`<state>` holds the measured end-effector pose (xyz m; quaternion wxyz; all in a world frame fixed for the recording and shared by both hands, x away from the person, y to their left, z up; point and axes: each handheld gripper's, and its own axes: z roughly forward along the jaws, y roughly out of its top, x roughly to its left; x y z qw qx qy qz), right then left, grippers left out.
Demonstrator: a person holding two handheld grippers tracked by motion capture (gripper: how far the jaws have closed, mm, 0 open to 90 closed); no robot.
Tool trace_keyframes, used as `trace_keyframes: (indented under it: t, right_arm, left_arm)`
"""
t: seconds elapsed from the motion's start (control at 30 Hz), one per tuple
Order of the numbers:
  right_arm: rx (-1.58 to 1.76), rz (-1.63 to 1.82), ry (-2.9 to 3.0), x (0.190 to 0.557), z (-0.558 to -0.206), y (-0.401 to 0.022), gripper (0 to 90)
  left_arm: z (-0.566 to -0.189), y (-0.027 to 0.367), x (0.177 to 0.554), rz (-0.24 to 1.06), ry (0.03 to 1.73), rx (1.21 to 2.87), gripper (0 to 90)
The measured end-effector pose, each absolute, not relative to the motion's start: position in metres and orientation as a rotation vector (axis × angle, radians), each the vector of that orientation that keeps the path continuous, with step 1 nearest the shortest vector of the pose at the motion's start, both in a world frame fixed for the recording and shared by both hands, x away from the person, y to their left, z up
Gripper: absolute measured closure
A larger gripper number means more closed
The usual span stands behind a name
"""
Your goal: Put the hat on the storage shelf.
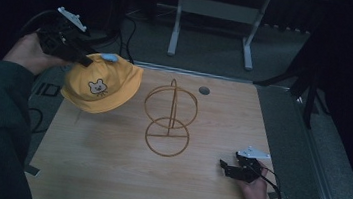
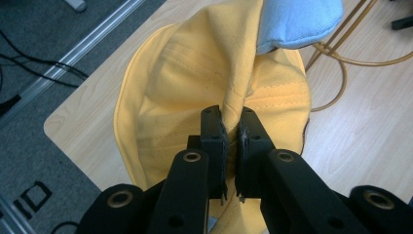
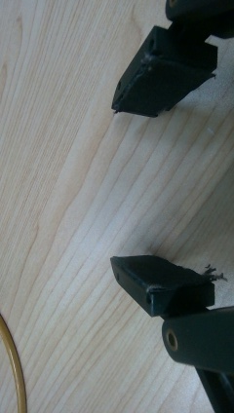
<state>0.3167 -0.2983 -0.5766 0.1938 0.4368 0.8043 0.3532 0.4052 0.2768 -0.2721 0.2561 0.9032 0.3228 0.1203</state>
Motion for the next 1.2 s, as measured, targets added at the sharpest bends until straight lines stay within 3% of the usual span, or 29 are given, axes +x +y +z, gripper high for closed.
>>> trace_keyframes:
  t: [1.2]
  right_arm:
    - [1.224,0.990,2.256,0.317,-0.577,-0.298,23.2]
  left_arm:
    - [-0.246,0.248,0.396,0.299,0.661,2.436,84.3]
